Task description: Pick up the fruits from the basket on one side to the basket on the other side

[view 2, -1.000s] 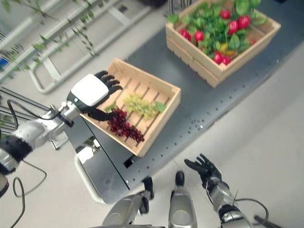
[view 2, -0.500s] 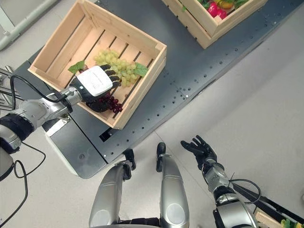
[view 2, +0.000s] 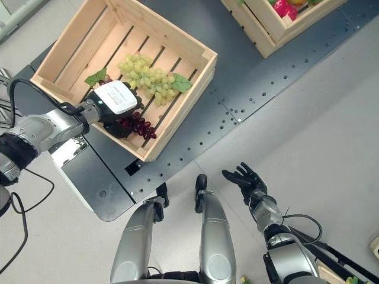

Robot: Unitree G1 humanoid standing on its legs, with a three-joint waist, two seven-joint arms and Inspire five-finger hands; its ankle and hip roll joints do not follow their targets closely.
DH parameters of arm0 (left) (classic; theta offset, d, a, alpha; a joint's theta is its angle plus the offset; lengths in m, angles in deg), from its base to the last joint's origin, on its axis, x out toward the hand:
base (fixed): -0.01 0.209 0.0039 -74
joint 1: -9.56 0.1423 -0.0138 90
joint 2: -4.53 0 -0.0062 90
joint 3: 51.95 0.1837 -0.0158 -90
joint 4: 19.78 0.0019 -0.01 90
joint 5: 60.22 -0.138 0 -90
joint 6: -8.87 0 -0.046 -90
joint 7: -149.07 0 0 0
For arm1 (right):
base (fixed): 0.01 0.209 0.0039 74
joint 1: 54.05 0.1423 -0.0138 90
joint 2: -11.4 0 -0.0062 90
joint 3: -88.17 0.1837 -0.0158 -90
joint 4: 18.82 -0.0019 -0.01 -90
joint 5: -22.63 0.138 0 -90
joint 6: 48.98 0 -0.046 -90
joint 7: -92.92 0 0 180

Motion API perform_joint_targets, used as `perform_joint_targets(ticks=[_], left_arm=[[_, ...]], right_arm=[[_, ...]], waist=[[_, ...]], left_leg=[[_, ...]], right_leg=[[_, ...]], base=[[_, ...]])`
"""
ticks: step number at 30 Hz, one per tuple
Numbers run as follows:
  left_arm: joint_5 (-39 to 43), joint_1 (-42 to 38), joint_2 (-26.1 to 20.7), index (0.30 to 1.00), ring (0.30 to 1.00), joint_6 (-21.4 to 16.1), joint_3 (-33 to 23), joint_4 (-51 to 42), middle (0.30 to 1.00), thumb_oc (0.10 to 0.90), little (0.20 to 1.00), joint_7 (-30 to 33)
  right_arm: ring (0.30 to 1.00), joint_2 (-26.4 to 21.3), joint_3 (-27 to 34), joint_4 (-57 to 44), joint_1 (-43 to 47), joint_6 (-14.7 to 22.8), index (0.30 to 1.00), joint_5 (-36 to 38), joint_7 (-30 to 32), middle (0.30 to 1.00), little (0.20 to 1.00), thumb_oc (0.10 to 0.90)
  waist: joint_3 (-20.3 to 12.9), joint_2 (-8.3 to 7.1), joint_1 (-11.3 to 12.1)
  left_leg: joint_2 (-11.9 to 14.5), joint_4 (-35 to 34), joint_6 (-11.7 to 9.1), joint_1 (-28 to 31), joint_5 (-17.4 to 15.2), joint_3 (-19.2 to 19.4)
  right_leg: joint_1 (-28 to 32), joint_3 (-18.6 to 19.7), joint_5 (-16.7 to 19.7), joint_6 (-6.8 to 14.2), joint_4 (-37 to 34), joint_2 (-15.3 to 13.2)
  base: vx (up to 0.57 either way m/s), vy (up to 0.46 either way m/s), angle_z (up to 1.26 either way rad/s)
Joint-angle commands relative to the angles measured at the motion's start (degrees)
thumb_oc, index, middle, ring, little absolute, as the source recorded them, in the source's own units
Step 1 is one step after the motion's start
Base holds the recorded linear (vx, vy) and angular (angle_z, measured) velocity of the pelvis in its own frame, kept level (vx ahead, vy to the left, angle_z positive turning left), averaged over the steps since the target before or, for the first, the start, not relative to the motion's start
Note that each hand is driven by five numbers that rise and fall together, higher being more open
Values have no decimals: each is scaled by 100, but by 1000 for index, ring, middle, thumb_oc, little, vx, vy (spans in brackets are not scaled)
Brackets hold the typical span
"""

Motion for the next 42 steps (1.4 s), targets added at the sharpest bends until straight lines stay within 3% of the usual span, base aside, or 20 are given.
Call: perform_joint_targets(ticks=[1, 14, 26, 27, 28, 33, 42], left_arm=[[158, -786, -448, 900, 900, 113, -188, -329, 900, 800, 900, 0], [-134, -922, -67, 900, 900, 301, -104, 645, 900, 800, 900, -117], [-423, -867, 198, 900, 900, 493, -77, 1183, 900, 800, 900, -303], [-485, -842, 209, 349, 349, 554, -74, 1128, 349, 433, 349, -258], [-492, -834, 220, 300, 300, 581, -72, 1111, 300, 400, 300, -232], [-564, -862, 221, 300, 300, 606, -69, 1067, 300, 400, 300, -17], [-343, -891, 142, 300, 300, 322, -107, 849, 300, 400, 300, 293]], right_arm=[[900, -175, 205, -99, -40, 77, 900, 474, -336, 900, 900, 800], [900, -88, 188, -117, 151, 120, 900, 1000, -183, 900, 900, 800], [900, -112, 164, -257, 255, 119, 900, 1350, -152, 900, 900, 800], [900, -104, 163, -299, 247, 137, 900, 1336, -142, 900, 900, 800], [900, -97, 158, -314, 249, 149, 900, 1338, -131, 900, 900, 800], [900, -109, 191, -345, 292, 189, 900, 1434, -112, 900, 900, 800], [900, -98, 283, -369, 233, 261, 900, 1570, -180, 900, 900, 800]], waist=[[-33, 9, 97], [-33, -254, 34], [-33, -329, -19], [-33, -318, -19], [-33, -312, -19], [-33, -295, -4], [-33, -259, 44]], left_leg=[[127, 323, -83, -42, -385, 175], [209, 474, -57, -806, -348, 185], [215, 614, -50, -1388, -362, 143], [206, 622, -46, -1413, -368, 135], [200, 624, -44, -1422, -372, 129], [178, 644, -37, -1432, -398, 114], [140, 509, -32, -1122, -401, 109]], right_leg=[[209, 79, 266, 334, -491, -64], [-519, 73, 446, 340, -505, 4], [-1090, 111, 481, 329, -390, 7], [-1117, 120, 486, 332, -390, 5], [-1128, 128, 484, 333, -386, 5], [-1138, 109, 466, 343, -352, -5], [-873, 88, 465, 367, -416, -18]], base=[[-7, -13, 4], [-7, 12, 1], [-13, 27, 0], [0, 0, 0], [0, 0, 0], [0, 0, 0], [-3, -7, -1]])
